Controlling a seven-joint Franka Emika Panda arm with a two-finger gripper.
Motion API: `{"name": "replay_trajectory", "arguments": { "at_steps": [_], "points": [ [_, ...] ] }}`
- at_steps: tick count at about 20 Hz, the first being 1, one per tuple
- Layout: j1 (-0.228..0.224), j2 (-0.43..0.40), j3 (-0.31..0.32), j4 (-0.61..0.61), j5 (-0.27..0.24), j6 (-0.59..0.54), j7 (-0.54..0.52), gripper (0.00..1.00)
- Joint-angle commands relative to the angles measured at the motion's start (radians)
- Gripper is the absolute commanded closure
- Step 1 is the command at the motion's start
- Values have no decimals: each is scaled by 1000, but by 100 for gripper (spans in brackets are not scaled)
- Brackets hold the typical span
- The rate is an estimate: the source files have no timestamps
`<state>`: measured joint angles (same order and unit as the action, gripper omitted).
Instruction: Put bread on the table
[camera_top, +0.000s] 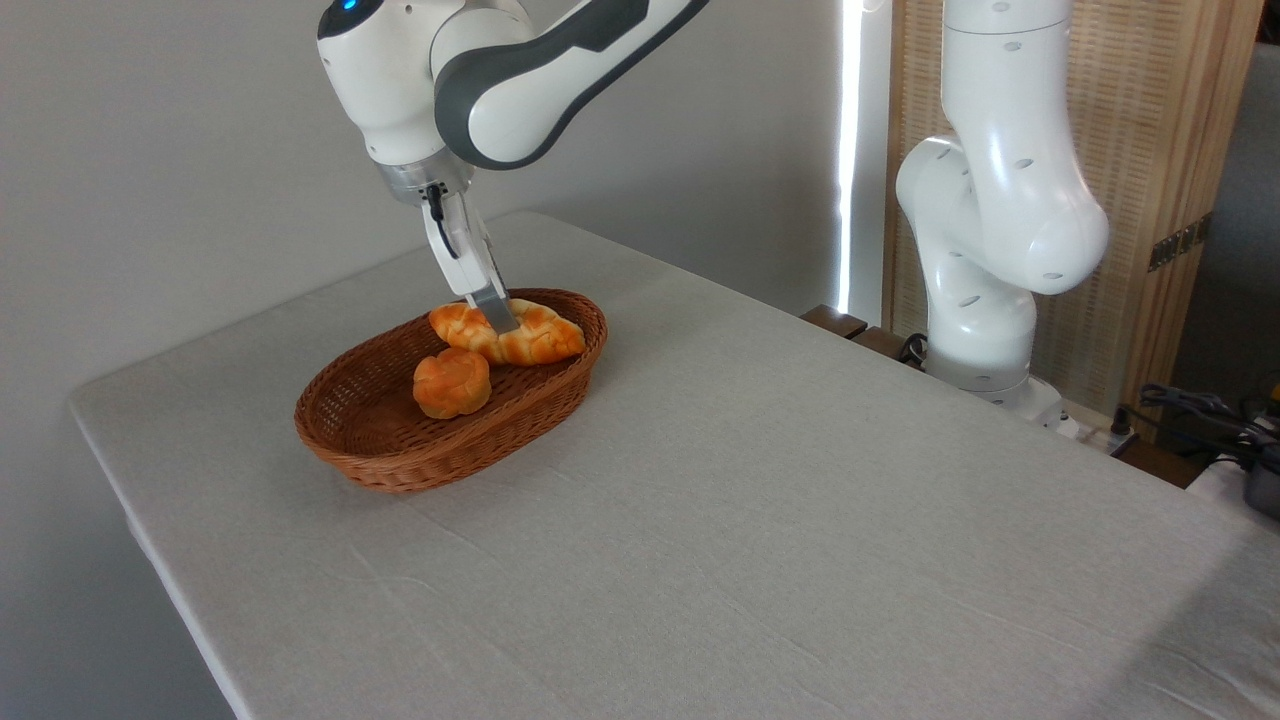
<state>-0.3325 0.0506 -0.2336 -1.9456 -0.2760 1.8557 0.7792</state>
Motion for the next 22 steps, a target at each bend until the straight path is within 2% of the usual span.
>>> {"name": "replay_trajectory", "arguments": {
  "at_steps": [1, 9, 12, 14, 17, 22],
  "points": [
    [1, -8, 14, -1, -17, -1, 23, 100],
    [7, -35, 17, 31, -23, -6, 25, 100],
    [7, -66, 46, 47, -55, -16, 25, 100],
    [7, -81, 65, 47, -55, -18, 23, 100],
    [7, -116, 134, 47, -65, -41, 20, 100],
    [9, -123, 324, 42, -71, -99, 12, 96]
  ]
}}
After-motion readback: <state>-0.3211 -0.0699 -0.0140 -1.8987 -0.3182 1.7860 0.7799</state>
